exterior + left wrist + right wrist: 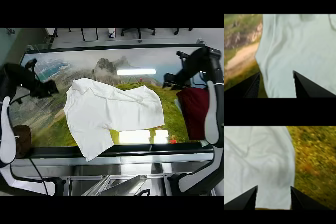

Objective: Fold the shirts.

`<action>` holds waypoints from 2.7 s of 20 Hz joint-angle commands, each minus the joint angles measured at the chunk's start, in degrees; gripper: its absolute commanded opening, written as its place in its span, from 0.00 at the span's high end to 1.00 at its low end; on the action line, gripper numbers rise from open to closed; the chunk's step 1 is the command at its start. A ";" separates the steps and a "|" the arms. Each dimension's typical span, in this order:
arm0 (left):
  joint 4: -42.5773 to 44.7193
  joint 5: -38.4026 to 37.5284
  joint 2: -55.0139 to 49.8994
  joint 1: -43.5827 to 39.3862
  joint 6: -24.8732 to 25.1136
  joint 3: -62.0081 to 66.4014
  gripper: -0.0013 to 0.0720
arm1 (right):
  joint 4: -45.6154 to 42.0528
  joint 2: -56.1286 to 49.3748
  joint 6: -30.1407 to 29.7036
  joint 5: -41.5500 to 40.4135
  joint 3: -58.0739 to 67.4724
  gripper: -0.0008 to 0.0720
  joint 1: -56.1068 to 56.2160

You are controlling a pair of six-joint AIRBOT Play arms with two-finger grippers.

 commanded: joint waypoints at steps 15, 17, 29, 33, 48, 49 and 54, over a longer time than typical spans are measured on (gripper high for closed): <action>-14.34 -17.00 8.90 -0.70 5.88 -43.12 0.35 | 9.84 7.69 -16.11 4.11 -36.41 0.35 -17.35; -14.21 -16.92 6.58 -1.68 5.88 -40.57 0.67 | 10.01 7.69 -16.98 5.38 -38.10 0.35 -16.65; -14.12 -17.57 9.53 0.22 5.68 -37.94 0.96 | 16.02 0.13 -17.03 17.55 -41.05 0.40 -3.87; -14.32 -17.81 17.66 0.55 5.68 -34.23 0.96 | 21.05 2.12 -17.64 16.28 -37.83 0.97 -1.77; -5.01 -20.72 50.66 0.52 2.43 25.09 0.96 | 21.46 57.02 -16.55 25.29 -0.33 0.97 -2.99; -3.19 -19.26 50.53 0.55 1.90 26.25 0.96 | 21.29 57.75 -16.55 25.57 -0.33 0.97 -2.99; -1.16 -11.19 46.58 0.52 1.22 19.82 0.96 | 21.31 53.16 -15.19 20.41 -0.44 0.97 -2.95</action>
